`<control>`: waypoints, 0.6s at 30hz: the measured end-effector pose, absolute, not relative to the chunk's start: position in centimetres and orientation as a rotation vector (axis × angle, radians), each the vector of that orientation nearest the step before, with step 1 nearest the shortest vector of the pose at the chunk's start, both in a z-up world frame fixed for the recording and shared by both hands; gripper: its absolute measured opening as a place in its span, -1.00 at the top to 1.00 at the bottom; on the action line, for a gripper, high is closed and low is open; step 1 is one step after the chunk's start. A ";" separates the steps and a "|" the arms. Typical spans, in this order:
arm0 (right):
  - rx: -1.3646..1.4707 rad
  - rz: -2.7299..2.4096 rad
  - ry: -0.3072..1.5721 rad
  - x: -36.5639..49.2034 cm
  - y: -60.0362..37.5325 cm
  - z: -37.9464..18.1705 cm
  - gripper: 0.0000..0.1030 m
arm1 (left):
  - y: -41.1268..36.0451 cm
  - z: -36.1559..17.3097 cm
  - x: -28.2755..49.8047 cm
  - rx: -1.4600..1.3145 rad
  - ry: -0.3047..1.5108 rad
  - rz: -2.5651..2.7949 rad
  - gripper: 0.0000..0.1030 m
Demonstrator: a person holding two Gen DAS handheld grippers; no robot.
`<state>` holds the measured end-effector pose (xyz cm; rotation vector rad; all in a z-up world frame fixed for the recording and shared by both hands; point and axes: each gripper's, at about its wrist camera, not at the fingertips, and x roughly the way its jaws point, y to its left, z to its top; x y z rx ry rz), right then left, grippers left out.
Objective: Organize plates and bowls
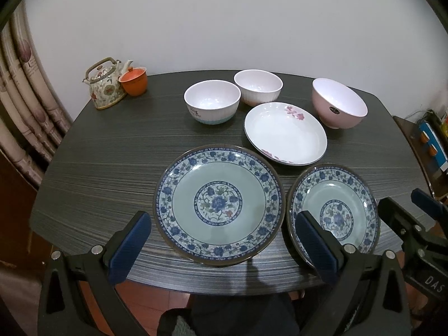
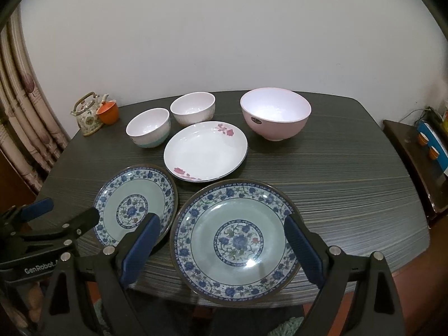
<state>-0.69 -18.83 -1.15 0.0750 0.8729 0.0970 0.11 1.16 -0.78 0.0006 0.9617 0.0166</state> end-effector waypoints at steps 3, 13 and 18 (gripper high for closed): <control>0.078 0.102 0.875 -0.8 -18.8 -1.2 -0.80 | 1.1 -0.8 0.1 0.002 0.962 0.017 -0.98; 0.081 0.103 0.878 -0.9 -18.7 -1.1 -0.80 | 1.2 -0.8 0.0 0.002 0.971 0.022 -0.98; 0.083 0.102 0.880 -0.9 -18.7 -1.1 -0.80 | 1.2 -0.8 0.1 0.002 0.971 0.022 -0.98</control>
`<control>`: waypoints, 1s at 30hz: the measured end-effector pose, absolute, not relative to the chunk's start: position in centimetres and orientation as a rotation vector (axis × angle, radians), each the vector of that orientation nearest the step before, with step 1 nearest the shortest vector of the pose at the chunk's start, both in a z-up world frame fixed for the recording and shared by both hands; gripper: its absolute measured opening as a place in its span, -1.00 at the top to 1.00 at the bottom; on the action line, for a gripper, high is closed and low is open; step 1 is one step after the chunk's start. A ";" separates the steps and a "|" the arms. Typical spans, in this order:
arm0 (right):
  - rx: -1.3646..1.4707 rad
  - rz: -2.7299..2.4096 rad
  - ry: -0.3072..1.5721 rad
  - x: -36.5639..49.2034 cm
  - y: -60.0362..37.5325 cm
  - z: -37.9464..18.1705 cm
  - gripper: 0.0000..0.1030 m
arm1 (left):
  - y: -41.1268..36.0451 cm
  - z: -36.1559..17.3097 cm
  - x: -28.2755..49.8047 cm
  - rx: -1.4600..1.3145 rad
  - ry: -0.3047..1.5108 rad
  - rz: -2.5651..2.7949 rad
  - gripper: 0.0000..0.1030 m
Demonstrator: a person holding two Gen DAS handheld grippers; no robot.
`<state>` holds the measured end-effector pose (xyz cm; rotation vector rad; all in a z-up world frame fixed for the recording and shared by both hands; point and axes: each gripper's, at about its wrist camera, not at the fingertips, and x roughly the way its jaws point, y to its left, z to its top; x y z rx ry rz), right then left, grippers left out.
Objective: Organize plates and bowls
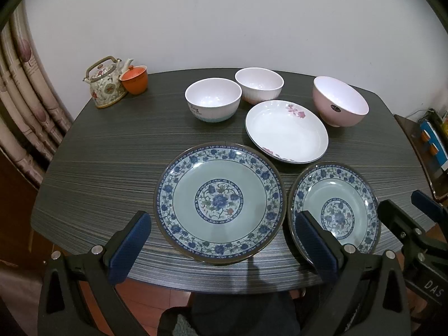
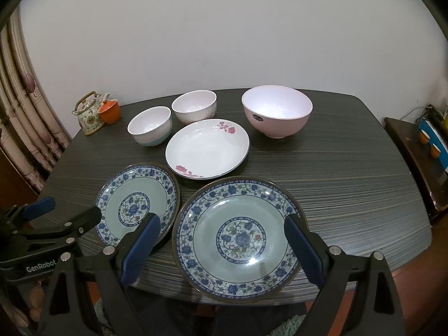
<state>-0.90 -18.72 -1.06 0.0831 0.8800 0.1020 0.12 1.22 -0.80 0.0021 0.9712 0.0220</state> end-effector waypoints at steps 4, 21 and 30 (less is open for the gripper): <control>0.084 0.103 0.881 -0.9 -18.7 -1.1 -0.77 | 1.2 -0.8 0.1 0.002 0.973 0.023 -0.98; 0.079 0.105 0.879 -1.0 -18.5 -1.1 -0.77 | 1.4 -0.7 0.3 0.002 0.986 0.024 -0.98; 0.073 0.110 0.882 -0.9 -18.2 -1.1 -0.77 | 1.4 -0.9 0.4 0.000 0.991 0.027 -0.98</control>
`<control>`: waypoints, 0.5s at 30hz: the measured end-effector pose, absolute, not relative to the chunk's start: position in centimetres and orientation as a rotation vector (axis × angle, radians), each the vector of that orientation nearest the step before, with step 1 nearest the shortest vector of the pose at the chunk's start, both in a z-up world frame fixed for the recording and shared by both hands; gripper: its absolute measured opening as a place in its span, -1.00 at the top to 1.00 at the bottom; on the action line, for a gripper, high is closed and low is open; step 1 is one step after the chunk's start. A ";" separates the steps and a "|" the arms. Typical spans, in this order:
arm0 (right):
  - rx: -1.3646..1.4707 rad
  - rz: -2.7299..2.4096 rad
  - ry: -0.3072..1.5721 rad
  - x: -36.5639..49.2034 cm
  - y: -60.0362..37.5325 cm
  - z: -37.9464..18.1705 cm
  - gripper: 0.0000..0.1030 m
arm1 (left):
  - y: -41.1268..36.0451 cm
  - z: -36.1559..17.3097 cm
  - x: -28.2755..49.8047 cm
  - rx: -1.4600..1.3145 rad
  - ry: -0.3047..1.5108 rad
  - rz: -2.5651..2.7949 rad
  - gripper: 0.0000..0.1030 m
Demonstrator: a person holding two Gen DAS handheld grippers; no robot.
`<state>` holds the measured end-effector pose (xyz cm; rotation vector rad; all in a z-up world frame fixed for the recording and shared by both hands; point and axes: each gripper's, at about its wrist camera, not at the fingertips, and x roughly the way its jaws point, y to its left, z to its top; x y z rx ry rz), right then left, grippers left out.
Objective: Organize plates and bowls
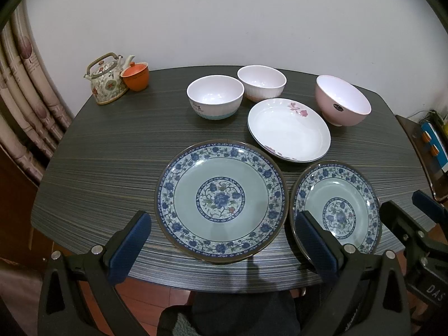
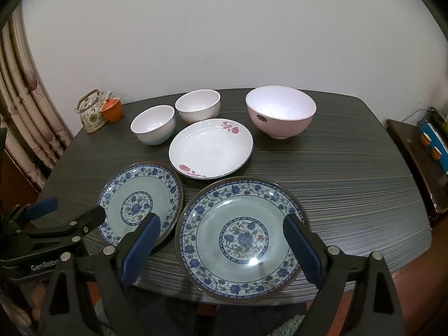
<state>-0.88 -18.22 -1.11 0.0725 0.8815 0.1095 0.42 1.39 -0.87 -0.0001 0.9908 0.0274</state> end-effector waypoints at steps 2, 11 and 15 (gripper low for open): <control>0.074 0.111 0.883 -0.9 -18.2 -1.1 -0.77 | 1.4 -1.0 0.5 -0.003 0.996 0.025 -0.98; 0.069 0.115 0.891 -0.9 -18.2 -1.2 -0.77 | 1.7 -1.2 0.8 -0.010 1.002 0.034 -0.98; 0.067 0.124 0.891 -0.8 -18.0 -1.2 -0.77 | 1.8 -1.5 0.9 -0.009 1.009 0.041 -0.98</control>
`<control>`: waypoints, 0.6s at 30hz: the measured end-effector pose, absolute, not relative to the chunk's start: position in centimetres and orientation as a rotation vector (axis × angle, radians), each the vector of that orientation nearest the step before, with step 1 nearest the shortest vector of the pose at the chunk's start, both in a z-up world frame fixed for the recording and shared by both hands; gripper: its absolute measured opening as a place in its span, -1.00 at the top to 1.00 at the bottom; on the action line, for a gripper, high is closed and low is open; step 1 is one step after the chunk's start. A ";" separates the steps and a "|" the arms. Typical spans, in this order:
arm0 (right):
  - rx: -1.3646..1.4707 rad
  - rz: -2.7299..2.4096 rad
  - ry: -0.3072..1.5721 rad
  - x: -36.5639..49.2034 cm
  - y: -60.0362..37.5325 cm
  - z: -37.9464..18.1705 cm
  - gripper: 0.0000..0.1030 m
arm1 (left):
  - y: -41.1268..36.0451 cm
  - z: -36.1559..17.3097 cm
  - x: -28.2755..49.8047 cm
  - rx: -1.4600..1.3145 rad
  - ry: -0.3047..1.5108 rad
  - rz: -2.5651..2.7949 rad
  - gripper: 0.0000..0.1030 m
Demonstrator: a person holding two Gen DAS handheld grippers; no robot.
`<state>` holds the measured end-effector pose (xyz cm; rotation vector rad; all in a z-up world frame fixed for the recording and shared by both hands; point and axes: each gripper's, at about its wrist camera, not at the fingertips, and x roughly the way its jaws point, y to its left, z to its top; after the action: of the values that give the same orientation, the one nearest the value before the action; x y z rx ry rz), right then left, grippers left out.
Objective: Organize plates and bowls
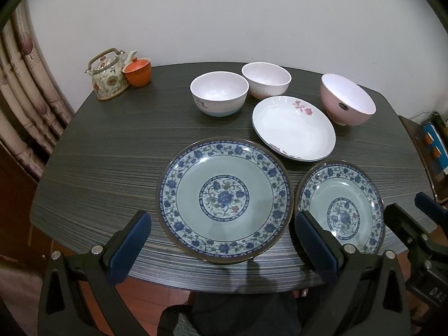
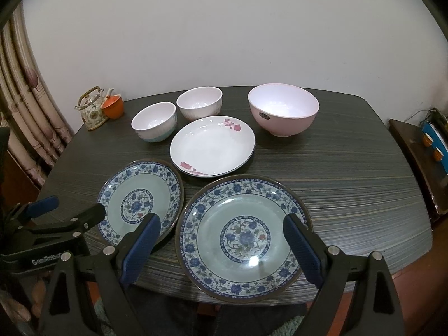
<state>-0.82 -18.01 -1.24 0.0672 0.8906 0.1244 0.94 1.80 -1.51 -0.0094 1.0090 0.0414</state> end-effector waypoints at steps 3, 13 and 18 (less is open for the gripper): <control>0.061 0.139 0.887 -0.8 -17.9 -1.1 -0.77 | 2.1 -1.7 1.1 -0.015 1.014 0.042 -0.98; 0.090 0.251 0.906 0.6 -17.3 -1.2 -0.58 | 3.6 -2.3 1.8 -0.056 1.033 0.055 -0.91; 0.126 0.345 0.931 1.9 -17.0 -1.5 -0.34 | 4.9 -2.5 2.3 -0.103 1.045 0.044 -0.72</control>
<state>1.91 -16.98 -1.48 0.1256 0.9312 0.3453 2.34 4.95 -2.51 -0.1029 1.0448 0.0441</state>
